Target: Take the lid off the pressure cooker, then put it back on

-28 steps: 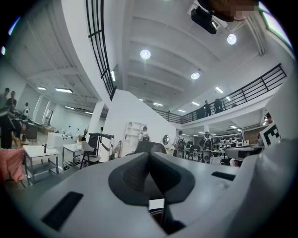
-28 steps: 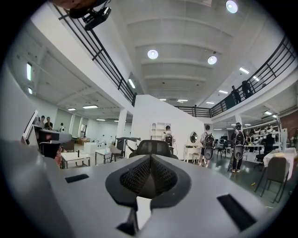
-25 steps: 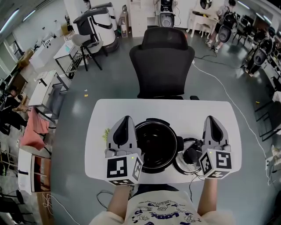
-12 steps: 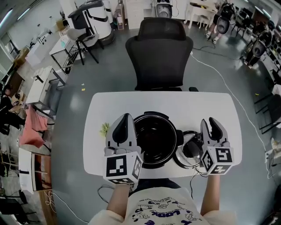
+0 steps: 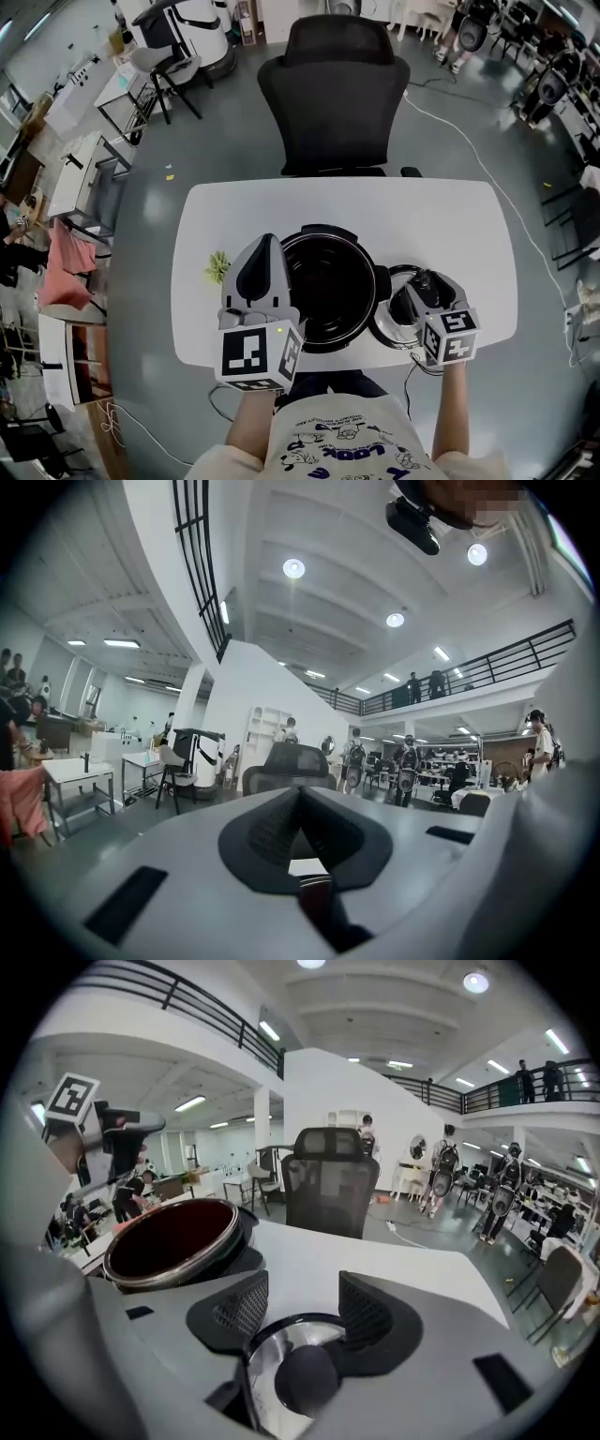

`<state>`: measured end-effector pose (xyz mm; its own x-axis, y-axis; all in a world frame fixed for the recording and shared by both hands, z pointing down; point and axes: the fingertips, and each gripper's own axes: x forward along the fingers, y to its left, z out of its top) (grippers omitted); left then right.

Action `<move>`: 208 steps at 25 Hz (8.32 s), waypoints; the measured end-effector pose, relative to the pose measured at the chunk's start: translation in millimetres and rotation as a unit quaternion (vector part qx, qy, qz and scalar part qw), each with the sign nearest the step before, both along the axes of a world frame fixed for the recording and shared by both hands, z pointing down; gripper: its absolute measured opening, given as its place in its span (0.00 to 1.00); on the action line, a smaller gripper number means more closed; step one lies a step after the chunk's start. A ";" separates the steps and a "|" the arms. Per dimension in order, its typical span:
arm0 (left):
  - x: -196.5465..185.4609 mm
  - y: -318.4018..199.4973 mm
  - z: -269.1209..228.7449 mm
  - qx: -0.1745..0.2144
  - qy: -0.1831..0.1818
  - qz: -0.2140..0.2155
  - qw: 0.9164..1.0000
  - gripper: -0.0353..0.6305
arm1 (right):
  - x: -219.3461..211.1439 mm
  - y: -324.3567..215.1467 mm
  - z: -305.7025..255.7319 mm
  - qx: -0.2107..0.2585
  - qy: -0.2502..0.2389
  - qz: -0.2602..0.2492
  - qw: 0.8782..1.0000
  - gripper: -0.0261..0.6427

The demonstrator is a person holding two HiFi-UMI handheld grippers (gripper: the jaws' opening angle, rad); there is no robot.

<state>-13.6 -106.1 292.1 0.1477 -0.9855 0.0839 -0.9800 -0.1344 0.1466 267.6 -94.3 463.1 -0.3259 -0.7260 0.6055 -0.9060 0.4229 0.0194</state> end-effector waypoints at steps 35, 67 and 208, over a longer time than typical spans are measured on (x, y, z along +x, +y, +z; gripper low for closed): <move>6.4 -35.9 83.1 -0.079 0.002 -0.003 0.997 0.07 | 28.6 17.3 171.0 -0.226 0.117 -0.112 0.961 0.49; 12.4 -31.7 94.2 -0.092 0.000 -0.010 0.996 0.07 | 43.1 14.8 156.8 -0.237 0.097 -0.116 0.960 0.48; -101.6 21.1 197.2 -0.209 0.287 -0.056 0.933 0.22 | -246.8 19.7 -30.0 -0.197 0.152 -0.383 0.890 0.48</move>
